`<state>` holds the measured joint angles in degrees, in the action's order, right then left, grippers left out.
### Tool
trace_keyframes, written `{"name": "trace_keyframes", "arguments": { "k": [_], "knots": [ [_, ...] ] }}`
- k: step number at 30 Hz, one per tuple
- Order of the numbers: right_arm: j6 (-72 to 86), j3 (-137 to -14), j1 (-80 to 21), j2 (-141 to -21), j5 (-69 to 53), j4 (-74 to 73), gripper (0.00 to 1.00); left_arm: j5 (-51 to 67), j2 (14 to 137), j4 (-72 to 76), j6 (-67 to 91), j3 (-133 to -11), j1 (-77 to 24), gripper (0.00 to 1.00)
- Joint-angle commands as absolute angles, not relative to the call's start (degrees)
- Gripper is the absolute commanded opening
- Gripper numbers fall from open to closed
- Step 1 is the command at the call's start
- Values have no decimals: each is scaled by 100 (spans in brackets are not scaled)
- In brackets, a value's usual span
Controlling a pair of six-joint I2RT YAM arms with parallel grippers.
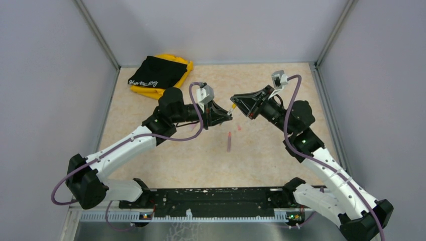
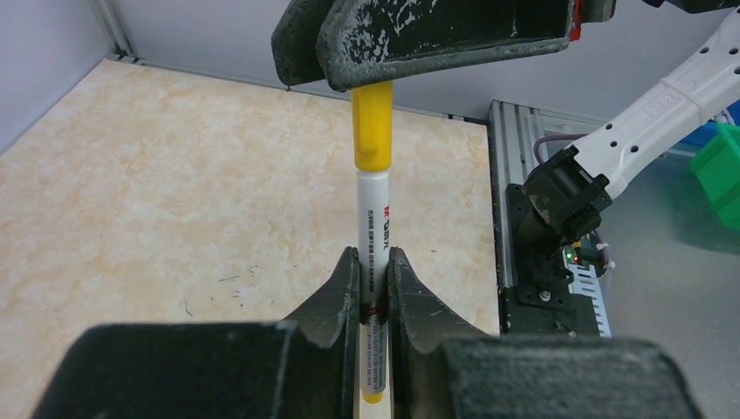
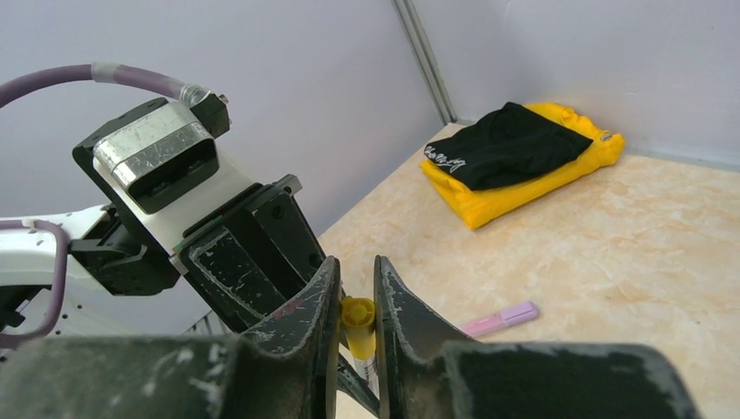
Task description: Insert the pens into the pen caps
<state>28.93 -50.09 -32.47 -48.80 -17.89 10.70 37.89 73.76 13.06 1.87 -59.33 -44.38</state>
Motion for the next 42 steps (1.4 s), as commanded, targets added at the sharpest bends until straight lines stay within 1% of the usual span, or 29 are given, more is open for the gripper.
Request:
{"name": "trace_keyframes", "arguments": {
  "k": [1, 3, 4, 9, 14, 19, 31, 42],
  "knots": [
    [2765, -4968, -3243, -4888, -1806, 1266, 12, 3825, 7295, 1481, 158, -6036, -4465, 0],
    [2696, -4951, -3245, -4895, -1836, 1272, 3, 3807, 7295, 1468, 157, -6038, -4465, 0],
    [2656, -4934, -3243, -4886, -1863, 1280, 0, 3793, 7297, 1461, 158, -6042, -4465, 0],
    [2361, -4698, -3243, -4904, -1984, 1336, 0, 3684, 7318, 1420, 248, -6097, -4449, 0],
    [2081, -4058, -3327, -4877, -1917, 1606, 0, 3692, 7266, 1533, 412, -6048, -4363, 0],
    [1823, -3371, -3972, -4808, -1074, 1785, 0, 3595, 7070, 1902, 625, -5847, -4214, 0],
    [2358, -2293, -4762, -5055, -492, 2491, 0, 3680, 7005, 2132, 835, -5806, -4116, 0],
    [2814, -1449, -5928, -5728, 83, 3232, 0, 3748, 6953, 2344, 1005, -5761, -3985, 0]
  ]
}}
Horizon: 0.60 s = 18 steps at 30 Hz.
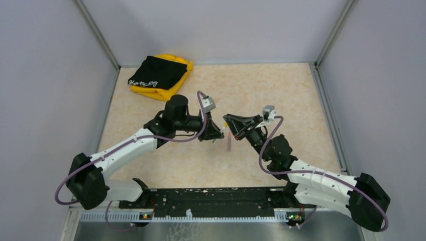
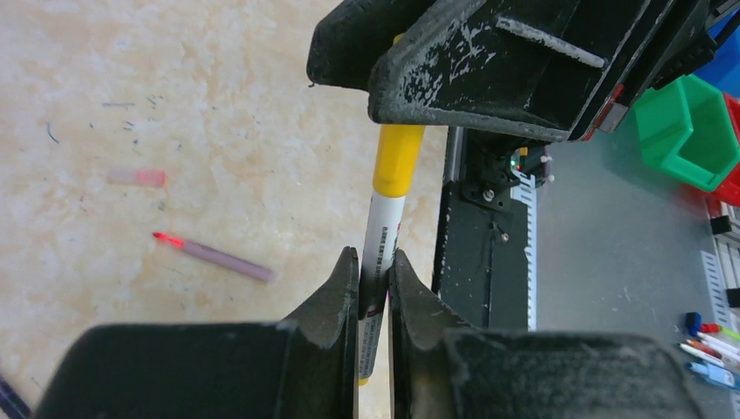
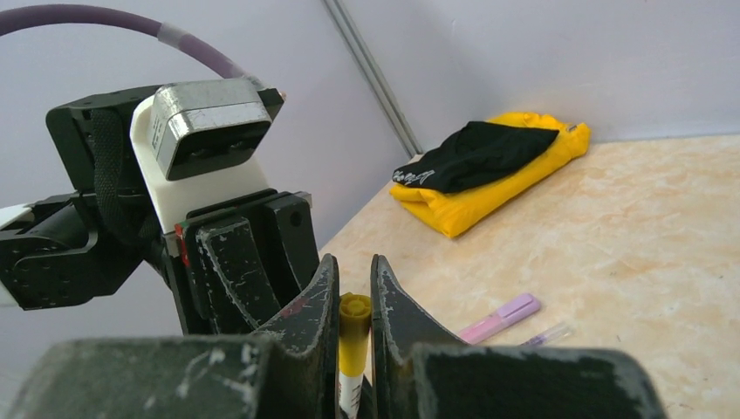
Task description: Insert the pens into the pen caps
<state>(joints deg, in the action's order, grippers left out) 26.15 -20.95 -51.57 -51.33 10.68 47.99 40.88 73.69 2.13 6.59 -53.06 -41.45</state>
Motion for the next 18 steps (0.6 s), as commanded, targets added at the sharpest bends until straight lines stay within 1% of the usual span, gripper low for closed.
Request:
{"name": "trace_keyframes", "arguments": {
  "k": [1, 9, 11, 15, 16, 18],
  "knots": [
    [2876, -1393, -6006, -5786, 147, 3283, 0, 3745, 6940, 2361, 1014, -5757, -3970, 0],
    [3166, -1096, -6489, -5985, 569, 3473, 0, 3716, 6902, 2480, 1129, -5707, -3850, 0],
    [3142, -1294, -6487, -5704, 849, 3125, 0, 3666, 6924, 2431, 1079, -5711, -3844, 0],
    [2755, -2339, -6295, -5081, 1581, 1615, 0, 3563, 7068, 2037, 783, -5876, -3841, 0],
    [2674, -2591, -6176, -4948, 1661, 1274, 3, 3524, 7097, 1933, 722, -5906, -3843, 0],
    [2552, -3030, -5926, -4704, 1740, 958, 14, 3477, 7176, 1750, 560, -5984, -3841, 0]
  ]
}}
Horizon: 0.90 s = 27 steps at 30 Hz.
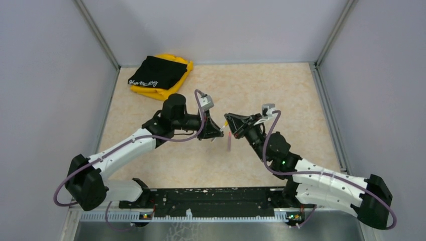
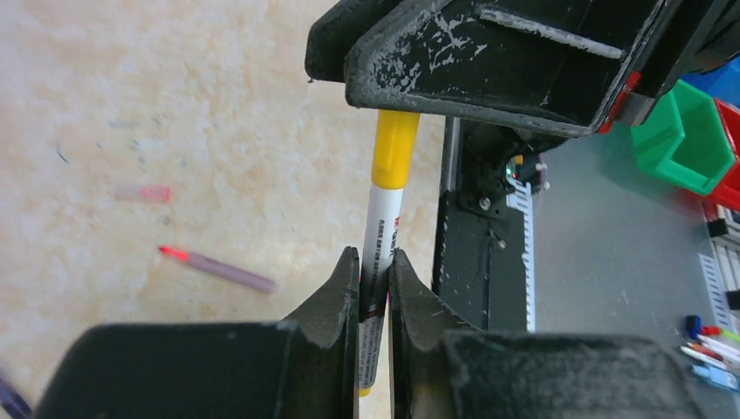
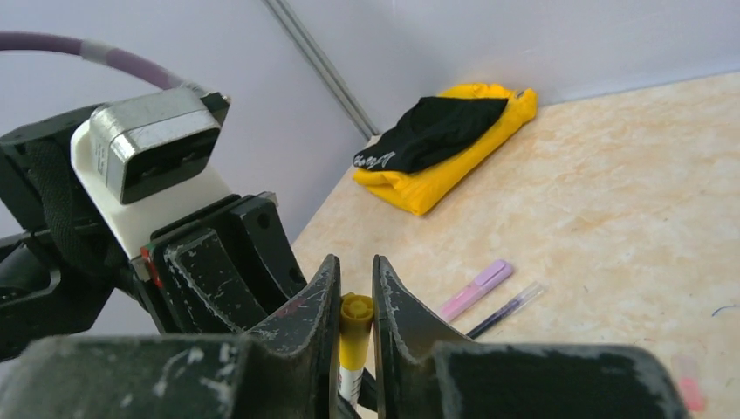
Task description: Insert the pens into the pen caps
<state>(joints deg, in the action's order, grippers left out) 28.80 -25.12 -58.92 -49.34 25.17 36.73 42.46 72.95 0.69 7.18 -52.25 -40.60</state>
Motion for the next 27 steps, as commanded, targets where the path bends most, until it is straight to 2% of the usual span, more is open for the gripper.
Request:
{"name": "trace_keyframes", "arguments": {
  "k": [1, 5, 11, 18, 27],
  "knots": [
    [2475, -3229, -5815, -4584, 1744, 864, 19, 3448, 7237, 1523, 472, -6064, -3846, 0],
    [2147, -3945, -5680, -4258, 2218, 544, 38, 3237, 7457, 1051, 261, -6259, -3850, 0],
    [2367, -3780, -5686, -3690, 3706, 184, 47, 2255, 7693, -43, 333, -6232, -3850, 0],
    [3452, -3342, -5680, -3697, 4144, -1330, 48, 992, 8265, -1228, 606, -6045, -3850, 0],
    [4198, -2938, -5681, -4222, 3574, -1724, 49, 355, 9406, -2281, 1056, -6294, -3850, 0]
  ]
}}
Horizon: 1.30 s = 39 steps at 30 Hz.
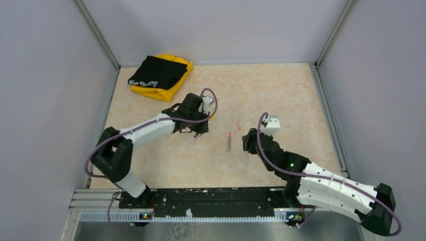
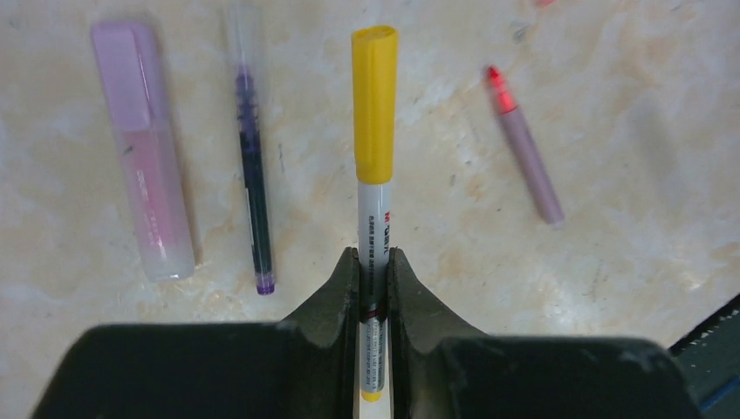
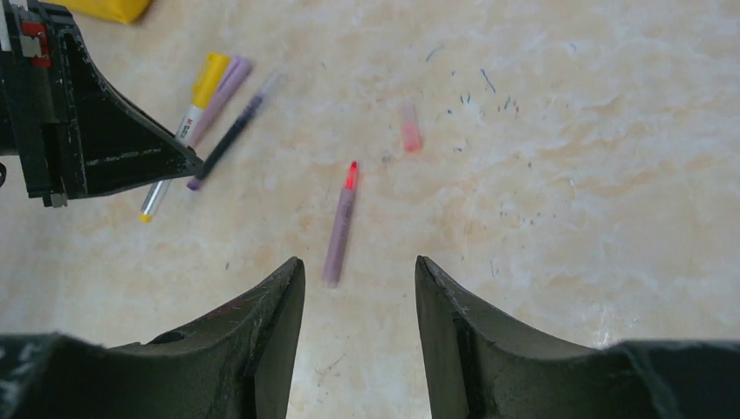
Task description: Insert the pens into the pen caps
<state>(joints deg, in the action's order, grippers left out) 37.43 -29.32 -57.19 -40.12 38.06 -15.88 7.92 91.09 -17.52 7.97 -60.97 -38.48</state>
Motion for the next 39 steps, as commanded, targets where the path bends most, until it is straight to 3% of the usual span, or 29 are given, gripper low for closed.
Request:
{"name": "trace_keyframes", "arguments": {
  "k": [1, 11, 26, 32, 39],
  "knots": [
    [4232, -2928, -5678, -4308, 3485, -1727, 49, 330, 9503, -2311, 1103, -6293, -3857, 0],
    [4341, -2945, -5678, -4905, 3177, -1642, 49, 121, 10146, -2344, 1216, -6497, -3858, 6],
    [4345, -3648, -5231, -5884, 2410, -2062, 49, -168, 10321, -2364, 1125, -6715, -3859, 34],
    [4300, -3913, -4978, -6566, 1852, -1666, 48, -89, 9631, -2032, 1049, -6515, -3856, 35],
    [4326, -4497, -4925, -7775, 1739, -1639, 45, -621, 7742, -610, 970, -5443, -3843, 45]
  ]
}}
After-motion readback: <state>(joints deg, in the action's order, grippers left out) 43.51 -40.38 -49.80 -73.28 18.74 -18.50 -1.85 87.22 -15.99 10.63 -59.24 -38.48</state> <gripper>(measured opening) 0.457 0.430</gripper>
